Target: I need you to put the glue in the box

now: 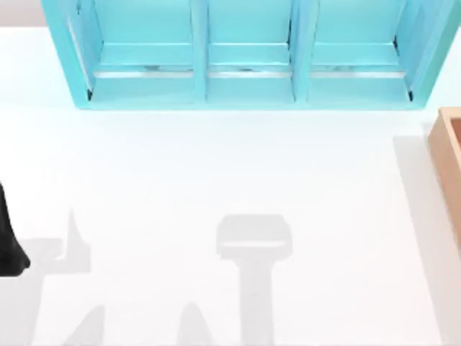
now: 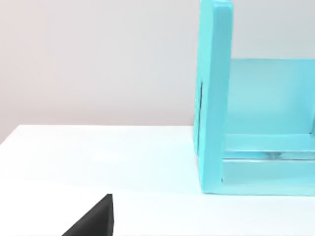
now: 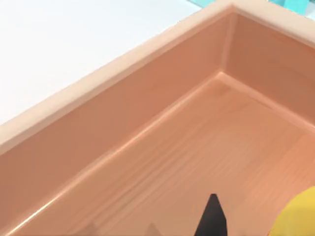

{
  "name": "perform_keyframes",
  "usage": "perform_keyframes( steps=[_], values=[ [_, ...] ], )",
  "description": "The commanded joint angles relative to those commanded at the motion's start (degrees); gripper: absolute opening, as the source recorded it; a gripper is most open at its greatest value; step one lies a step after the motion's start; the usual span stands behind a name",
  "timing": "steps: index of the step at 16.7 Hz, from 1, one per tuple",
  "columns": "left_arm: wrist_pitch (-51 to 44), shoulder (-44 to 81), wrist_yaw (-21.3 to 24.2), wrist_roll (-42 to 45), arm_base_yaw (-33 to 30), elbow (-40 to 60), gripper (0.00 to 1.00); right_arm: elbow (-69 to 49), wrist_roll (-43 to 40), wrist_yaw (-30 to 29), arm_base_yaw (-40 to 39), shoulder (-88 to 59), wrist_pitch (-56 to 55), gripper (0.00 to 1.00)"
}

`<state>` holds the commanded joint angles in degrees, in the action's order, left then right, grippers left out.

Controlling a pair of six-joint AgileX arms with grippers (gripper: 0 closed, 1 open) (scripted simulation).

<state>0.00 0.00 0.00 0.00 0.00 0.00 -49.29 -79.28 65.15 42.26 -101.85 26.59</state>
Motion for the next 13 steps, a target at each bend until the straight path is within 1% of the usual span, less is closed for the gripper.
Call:
perform_keyframes(
  steps=[9,10,13],
  values=[
    [0.00,0.00,0.00,0.00,0.00,0.00,1.00,0.00,0.00,0.00,0.00,0.00,0.00,0.98],
    [0.00,0.00,0.00,0.00,0.00,0.00,1.00,0.00,0.00,0.00,0.00,0.00,0.00,1.00],
    [0.00,0.00,0.00,0.00,0.00,0.00,1.00,0.00,0.00,0.00,0.00,0.00,0.00,1.00]
  ],
)
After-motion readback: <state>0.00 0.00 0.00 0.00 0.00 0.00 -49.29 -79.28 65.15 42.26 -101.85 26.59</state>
